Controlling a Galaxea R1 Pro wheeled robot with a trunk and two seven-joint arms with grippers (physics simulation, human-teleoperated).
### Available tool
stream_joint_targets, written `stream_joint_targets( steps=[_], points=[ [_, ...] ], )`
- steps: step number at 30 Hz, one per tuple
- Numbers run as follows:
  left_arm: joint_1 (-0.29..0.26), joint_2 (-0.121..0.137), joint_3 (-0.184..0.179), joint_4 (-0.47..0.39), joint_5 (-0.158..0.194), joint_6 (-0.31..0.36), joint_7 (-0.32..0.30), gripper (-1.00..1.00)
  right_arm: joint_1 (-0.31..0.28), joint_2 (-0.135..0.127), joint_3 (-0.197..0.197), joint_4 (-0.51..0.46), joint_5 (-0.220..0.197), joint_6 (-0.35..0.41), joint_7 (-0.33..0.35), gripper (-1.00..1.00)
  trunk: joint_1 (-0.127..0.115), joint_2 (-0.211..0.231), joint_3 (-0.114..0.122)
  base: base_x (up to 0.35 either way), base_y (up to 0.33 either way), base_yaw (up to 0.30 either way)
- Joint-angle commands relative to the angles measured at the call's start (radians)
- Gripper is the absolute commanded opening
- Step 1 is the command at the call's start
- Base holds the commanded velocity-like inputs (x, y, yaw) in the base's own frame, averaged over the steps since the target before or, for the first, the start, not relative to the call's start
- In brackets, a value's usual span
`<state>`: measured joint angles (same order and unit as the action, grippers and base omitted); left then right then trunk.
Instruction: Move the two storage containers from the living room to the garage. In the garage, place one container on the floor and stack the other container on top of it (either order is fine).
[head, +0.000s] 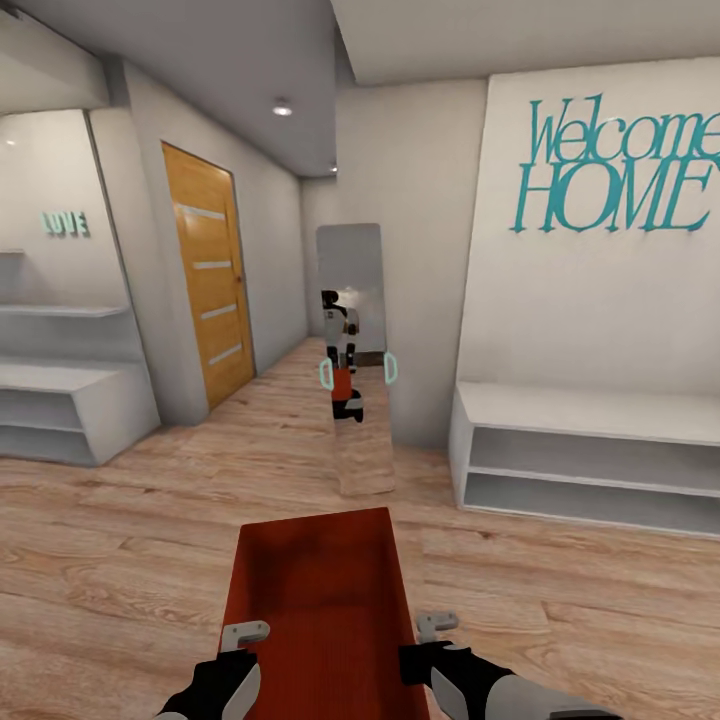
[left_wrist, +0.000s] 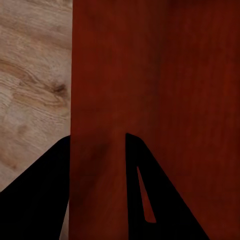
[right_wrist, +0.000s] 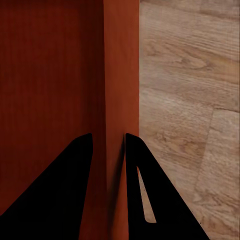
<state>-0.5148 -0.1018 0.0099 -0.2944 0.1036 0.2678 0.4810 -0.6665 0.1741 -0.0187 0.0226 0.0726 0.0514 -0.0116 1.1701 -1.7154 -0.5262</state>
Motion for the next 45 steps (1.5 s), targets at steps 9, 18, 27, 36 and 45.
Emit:
stream_joint_targets(
  steps=[9,18,27,36,45],
  points=[
    [0.001,0.004,-0.029,0.000,0.038,-0.001,-0.029,-1.00,-0.002,0.000,-0.029,-0.044,0.010,0.002,0.009,-1.00,0.001,-0.001,-0.001,0.343,0.000,0.268],
    [0.001,0.004,-0.029,0.000,0.038,-0.001,-0.030,-1.00,-0.002,0.000,-0.029,-0.044,0.010,0.002,0.009,-1.00,0.001,-0.001,-0.001,0.343,0.000,0.289],
    [0.001,0.004,-0.029,0.000,0.038,-0.001,-0.029,-1.00,-0.002,0.000,-0.029,-0.044,0.010,0.002,0.009,-1.00,0.001,-0.001,-0.001,0.343,0.000,0.289],
    [0.001,0.004,-0.029,0.000,0.038,-0.001,-0.029,-1.00,-0.002,0.000,-0.029,-0.044,0.010,0.002,0.009,-1.00,0.001,-0.001,-0.001,0.343,0.000,0.289],
    [0.001,0.004,-0.029,0.000,0.038,-0.001,-0.030,-1.00,-0.002,0.000,-0.029,-0.044,0.010,0.002,0.009,-1.00,0.001,-0.001,-0.001,0.343,0.035,0.237]
  ],
)
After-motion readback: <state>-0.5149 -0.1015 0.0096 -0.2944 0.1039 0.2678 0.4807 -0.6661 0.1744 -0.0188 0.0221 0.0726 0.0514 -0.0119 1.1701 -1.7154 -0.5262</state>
